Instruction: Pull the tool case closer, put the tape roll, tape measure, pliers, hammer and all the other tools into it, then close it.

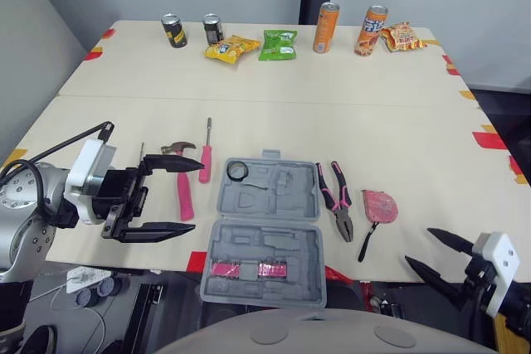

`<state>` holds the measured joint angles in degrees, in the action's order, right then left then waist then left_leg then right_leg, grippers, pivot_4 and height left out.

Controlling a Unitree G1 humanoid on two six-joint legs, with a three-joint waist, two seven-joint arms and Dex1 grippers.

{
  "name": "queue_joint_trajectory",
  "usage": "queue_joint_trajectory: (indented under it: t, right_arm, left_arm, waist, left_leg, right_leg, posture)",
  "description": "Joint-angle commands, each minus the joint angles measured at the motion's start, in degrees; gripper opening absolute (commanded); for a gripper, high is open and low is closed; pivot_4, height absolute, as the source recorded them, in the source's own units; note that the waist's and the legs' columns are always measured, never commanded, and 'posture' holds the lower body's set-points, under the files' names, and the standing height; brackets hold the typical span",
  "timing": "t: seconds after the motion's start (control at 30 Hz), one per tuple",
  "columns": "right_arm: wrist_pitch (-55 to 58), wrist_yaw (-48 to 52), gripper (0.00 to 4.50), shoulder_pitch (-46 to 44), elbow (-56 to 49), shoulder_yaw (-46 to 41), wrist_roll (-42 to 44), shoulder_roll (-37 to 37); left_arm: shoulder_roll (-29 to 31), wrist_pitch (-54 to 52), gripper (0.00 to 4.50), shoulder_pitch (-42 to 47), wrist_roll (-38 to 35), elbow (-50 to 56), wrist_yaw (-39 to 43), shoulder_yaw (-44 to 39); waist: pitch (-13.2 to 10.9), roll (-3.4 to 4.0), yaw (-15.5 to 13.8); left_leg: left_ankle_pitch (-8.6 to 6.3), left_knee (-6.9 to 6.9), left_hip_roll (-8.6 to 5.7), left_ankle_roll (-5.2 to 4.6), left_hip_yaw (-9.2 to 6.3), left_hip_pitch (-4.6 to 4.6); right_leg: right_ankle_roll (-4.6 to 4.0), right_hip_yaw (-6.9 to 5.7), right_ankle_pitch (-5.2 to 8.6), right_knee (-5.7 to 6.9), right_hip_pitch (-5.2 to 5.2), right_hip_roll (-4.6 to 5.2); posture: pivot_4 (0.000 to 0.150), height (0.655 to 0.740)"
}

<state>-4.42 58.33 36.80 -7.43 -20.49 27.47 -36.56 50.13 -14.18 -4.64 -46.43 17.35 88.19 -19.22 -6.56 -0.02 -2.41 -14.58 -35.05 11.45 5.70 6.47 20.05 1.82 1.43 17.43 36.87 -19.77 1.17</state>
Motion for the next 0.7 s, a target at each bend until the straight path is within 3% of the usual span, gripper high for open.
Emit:
queue_joint_trajectory:
  t: [0.03,0.4,0.7]
  right_arm:
    - [-0.04,5.29,4.47,-2.92,1.85,-1.17,1.71,-3.26]
    - [-1.39,11.20,4.47,-15.34,8.31,3.54,-1.69,-6.22]
    - [-10.21,22.37,4.47,-33.01,27.24,9.61,-6.83,-10.31]
  left_arm:
    - [0.92,0.94,4.50,0.74,0.27,-0.42,1.23,-1.47]
    - [1.15,-0.14,4.50,0.31,-0.90,2.99,0.60,-0.65]
    - [0.97,-1.15,4.50,2.06,-1.00,3.55,0.62,0.99]
  waist:
    - [-0.01,0.02,-0.10]
    - [-0.01,0.01,-0.91]
    - [-0.01,-0.01,-0.71]
  left_leg:
    - [0.00,-0.01,-0.01,0.00,0.00,0.02]
    - [0.04,-0.09,-0.06,-0.01,0.03,0.07]
    - [0.05,-0.16,-0.05,-0.01,0.09,0.11]
  right_leg:
    - [0.00,0.00,0.00,0.00,-0.01,0.01]
    - [0.00,-0.02,0.00,0.04,-0.02,0.06]
    - [-0.02,0.02,0.01,0.17,-0.10,0.05]
  posture:
    - [0.150,0.7385]
    - [0.150,0.7385]
    - [0.150,0.7385]
